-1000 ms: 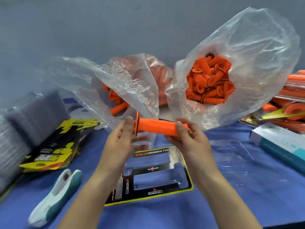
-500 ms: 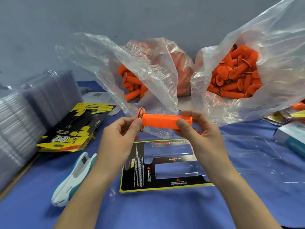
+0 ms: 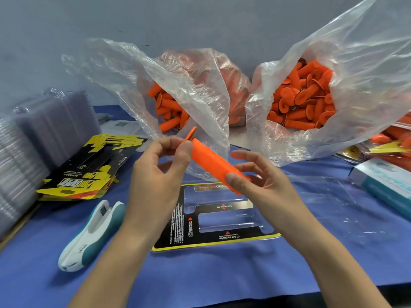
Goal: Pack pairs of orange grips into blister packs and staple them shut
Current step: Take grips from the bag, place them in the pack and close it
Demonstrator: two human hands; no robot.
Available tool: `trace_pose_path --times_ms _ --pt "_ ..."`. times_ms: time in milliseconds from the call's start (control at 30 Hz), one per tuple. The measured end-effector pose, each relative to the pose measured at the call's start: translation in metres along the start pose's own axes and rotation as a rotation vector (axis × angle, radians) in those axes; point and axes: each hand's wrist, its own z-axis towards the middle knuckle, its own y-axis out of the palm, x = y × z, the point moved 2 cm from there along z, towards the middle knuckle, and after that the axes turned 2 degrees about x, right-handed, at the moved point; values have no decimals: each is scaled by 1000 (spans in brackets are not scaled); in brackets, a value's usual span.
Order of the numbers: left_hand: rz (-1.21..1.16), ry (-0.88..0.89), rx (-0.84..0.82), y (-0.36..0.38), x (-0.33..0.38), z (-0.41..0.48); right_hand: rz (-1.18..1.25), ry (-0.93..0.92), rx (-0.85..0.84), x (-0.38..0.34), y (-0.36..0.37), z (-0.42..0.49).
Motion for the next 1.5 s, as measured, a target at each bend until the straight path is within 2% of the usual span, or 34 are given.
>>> trace_pose_path --times_ms 100,167,267,367,467,567,700,833,1133,1500 --pt "-75 177 -93 13 22 -3 -49 -20 -89 -3 2 -6" --pt "-155 233 -165 25 29 -7 -68 -49 -114 -7 5 -9" --pt "-252 72 -246 39 26 -12 42 -49 -87 -12 3 -10" --pt "-107 -12 -350 46 15 -17 63 -71 -14 -13 -4 -11" --pt "-72 6 -409 46 11 -19 -95 -132 -4 -9 -12 -13" --pt "-10 56 -468 41 5 -16 -380 -140 -37 -3 -34 -13" --pt "103 12 -586 29 -10 -17 -617 -78 103 7 -72 -14" --pt "195 33 -600 22 -17 -18 -551 -73 133 6 -76 -15" --pt "309 67 -650 22 -22 -22 -267 -17 17 -1 -58 -15" --pt "490 248 -632 24 -9 -23 -374 29 -26 7 -51 -10"
